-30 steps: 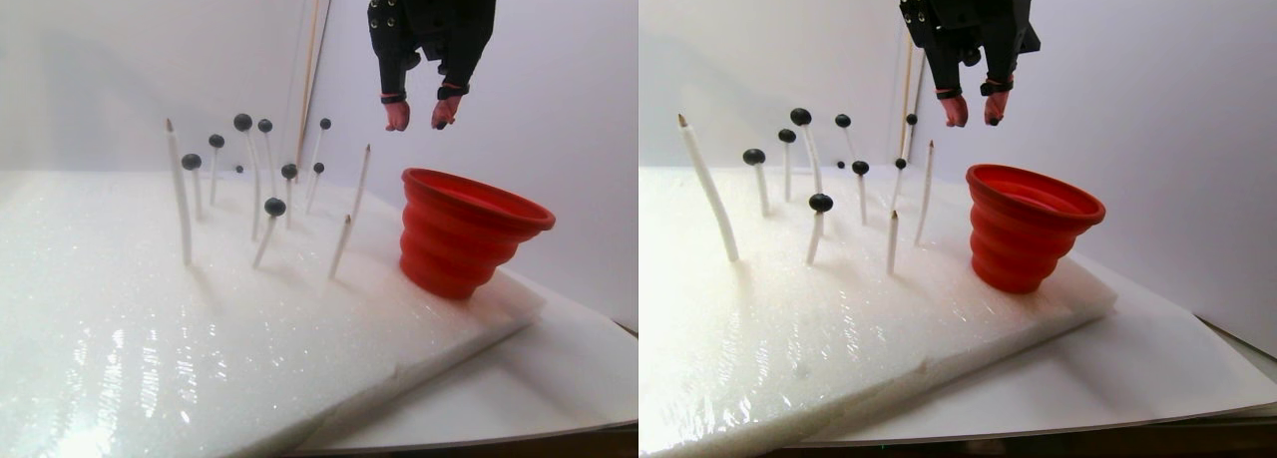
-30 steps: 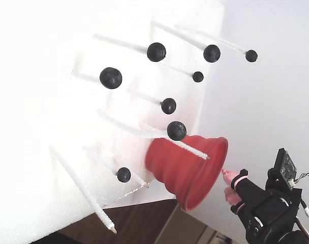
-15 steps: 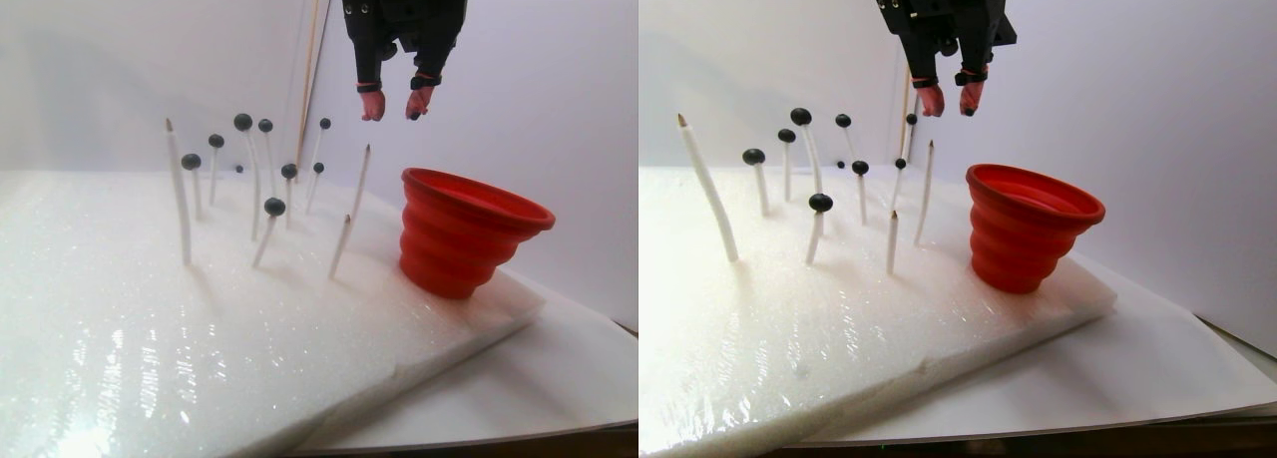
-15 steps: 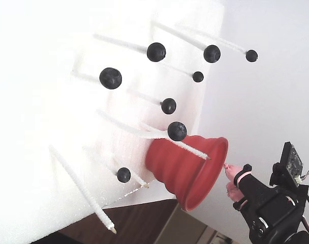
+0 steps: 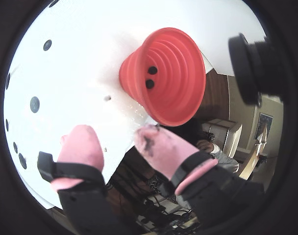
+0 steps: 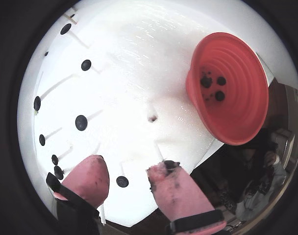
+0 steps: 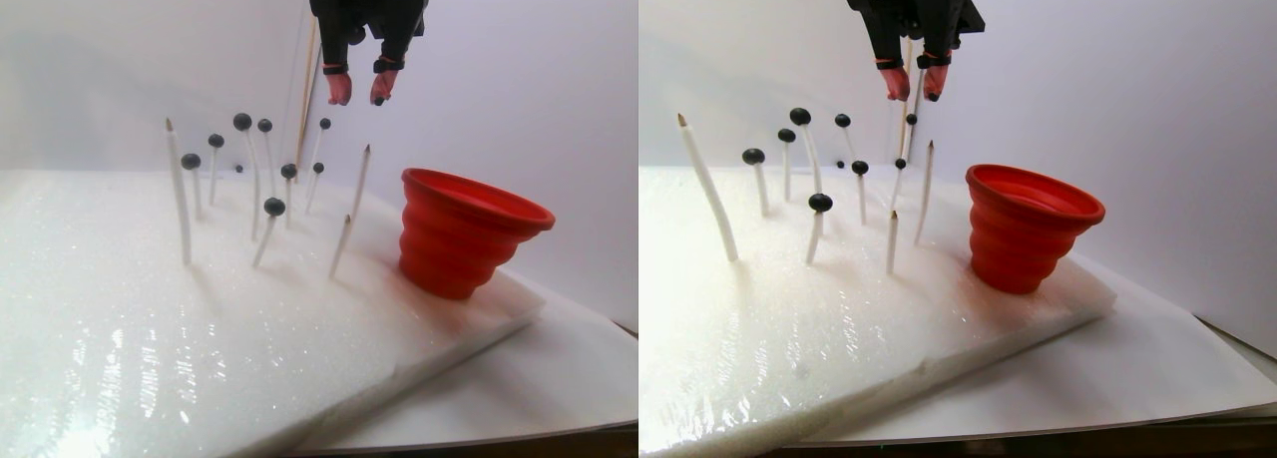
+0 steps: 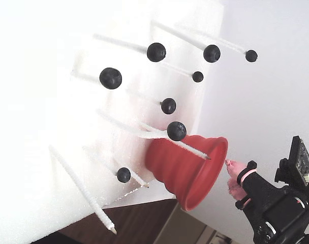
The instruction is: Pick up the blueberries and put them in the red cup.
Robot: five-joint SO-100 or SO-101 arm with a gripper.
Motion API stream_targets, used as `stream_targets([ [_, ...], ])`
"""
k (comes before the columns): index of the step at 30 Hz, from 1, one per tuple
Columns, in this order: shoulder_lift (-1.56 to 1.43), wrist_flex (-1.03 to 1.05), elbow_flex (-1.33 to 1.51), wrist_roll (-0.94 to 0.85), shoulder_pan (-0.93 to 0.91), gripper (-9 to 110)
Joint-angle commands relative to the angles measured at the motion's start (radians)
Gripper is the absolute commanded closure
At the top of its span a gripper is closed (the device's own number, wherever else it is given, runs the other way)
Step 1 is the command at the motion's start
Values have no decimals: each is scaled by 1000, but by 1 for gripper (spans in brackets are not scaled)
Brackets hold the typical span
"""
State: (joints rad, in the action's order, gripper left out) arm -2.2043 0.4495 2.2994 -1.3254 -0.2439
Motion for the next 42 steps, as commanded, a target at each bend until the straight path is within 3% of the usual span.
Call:
stream_targets([
  [1, -98, 9, -21, 11, 6, 86],
  [42, 189, -232, -26, 40, 137, 85],
])
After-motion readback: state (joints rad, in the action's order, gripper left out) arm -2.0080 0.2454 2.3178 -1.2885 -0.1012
